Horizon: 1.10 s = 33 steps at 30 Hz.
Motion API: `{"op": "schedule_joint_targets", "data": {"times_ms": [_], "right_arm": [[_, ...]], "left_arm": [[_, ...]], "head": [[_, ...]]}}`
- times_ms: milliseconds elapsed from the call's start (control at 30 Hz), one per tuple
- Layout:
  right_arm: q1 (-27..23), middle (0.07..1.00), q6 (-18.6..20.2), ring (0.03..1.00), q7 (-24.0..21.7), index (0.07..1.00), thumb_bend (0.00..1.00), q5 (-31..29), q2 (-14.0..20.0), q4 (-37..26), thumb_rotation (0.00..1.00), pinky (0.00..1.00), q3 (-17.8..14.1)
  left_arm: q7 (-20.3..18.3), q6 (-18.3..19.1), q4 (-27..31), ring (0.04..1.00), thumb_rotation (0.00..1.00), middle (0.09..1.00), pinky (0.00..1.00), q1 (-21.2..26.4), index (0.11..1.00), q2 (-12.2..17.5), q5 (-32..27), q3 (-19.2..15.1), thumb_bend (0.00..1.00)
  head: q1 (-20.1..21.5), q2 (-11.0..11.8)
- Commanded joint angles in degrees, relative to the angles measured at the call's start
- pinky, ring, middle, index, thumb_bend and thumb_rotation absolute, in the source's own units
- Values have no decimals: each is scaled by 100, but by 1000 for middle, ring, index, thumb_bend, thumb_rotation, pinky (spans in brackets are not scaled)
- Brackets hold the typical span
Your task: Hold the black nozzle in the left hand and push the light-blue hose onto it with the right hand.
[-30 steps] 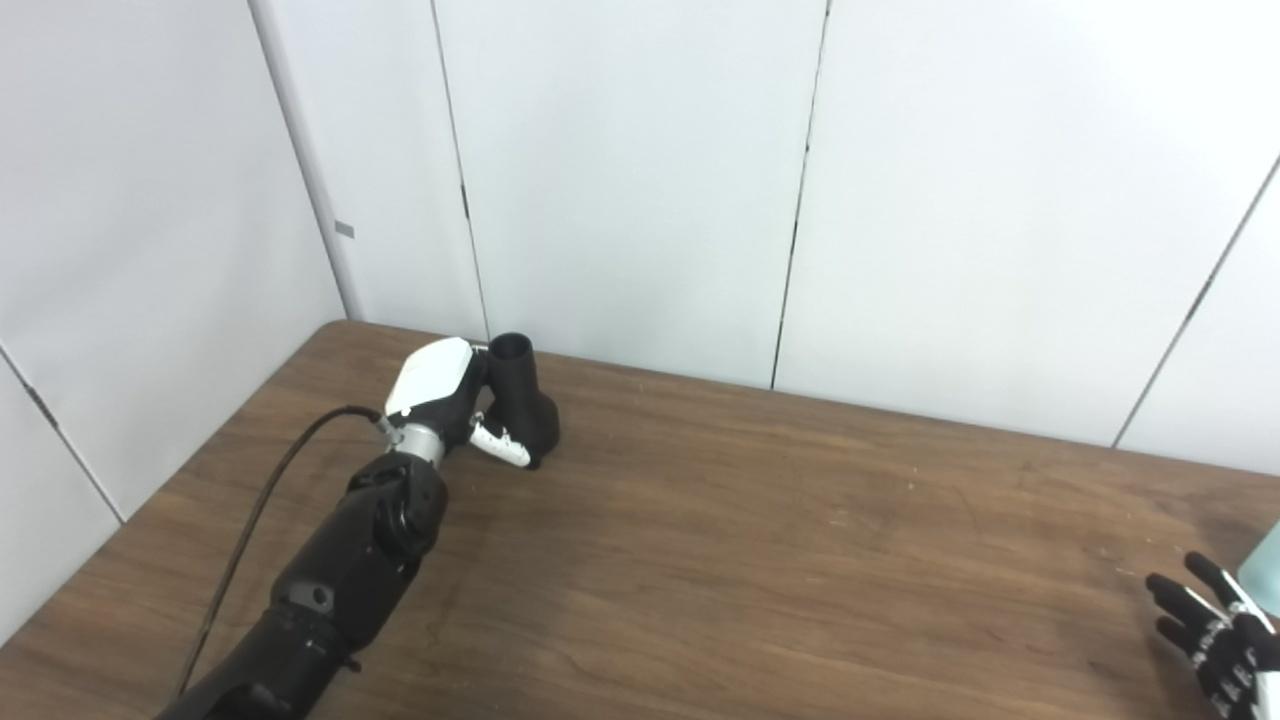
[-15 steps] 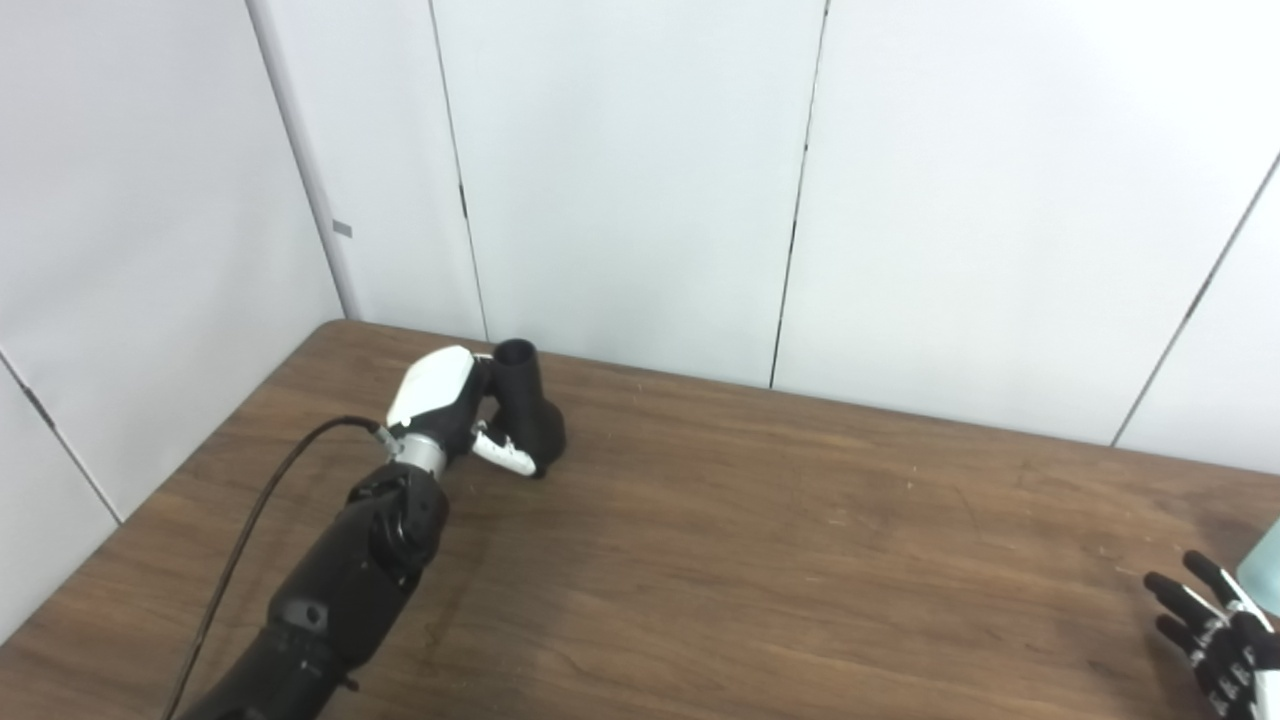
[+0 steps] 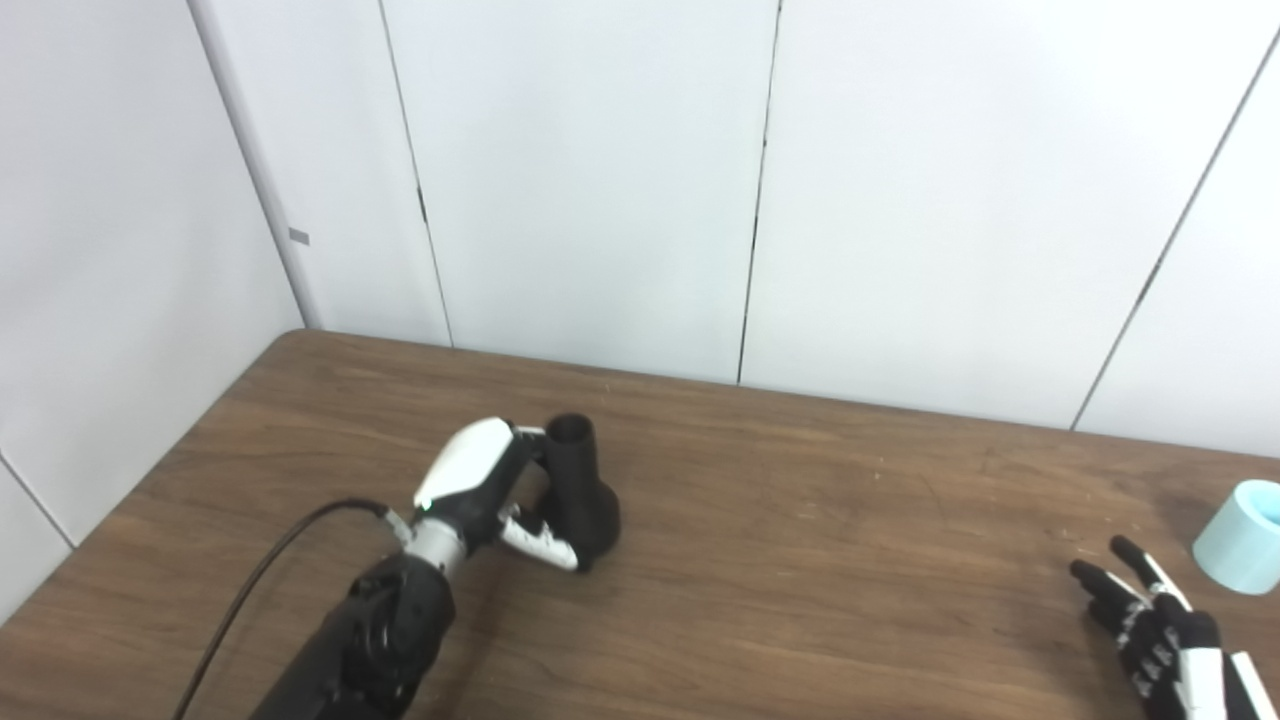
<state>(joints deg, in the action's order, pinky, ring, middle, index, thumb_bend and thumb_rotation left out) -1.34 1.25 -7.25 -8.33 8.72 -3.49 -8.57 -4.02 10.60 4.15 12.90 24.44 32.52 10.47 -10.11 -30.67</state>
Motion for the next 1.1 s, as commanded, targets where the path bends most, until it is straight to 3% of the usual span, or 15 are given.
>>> {"op": "schedule_joint_targets", "data": {"times_ms": [0,267,600,1067], "right_arm": [[23,814,117,926,50,912,583,-79,6,-203,1000,930,-20],[106,811,479,926,150,889,586,-25,-1,-612,1000,933,33],[138,796,1017,908,307,876,565,161,-36,-1204,1000,942,135],[84,803,1591,912,363,859,546,212,107,-1840,1000,934,108]], "left_arm": [[0,-201,215,793,0,503,1000,-1,469,-77,-53,37,523],[-92,-399,446,792,0,501,1000,-308,470,-440,113,316,524],[-959,-248,1014,789,0,504,1000,-634,468,-548,521,1107,523],[-1074,-442,867,784,0,479,1000,-813,492,-729,1055,1841,523]], "head": [[131,-40],[418,-155],[878,-414],[1268,-748]]}}
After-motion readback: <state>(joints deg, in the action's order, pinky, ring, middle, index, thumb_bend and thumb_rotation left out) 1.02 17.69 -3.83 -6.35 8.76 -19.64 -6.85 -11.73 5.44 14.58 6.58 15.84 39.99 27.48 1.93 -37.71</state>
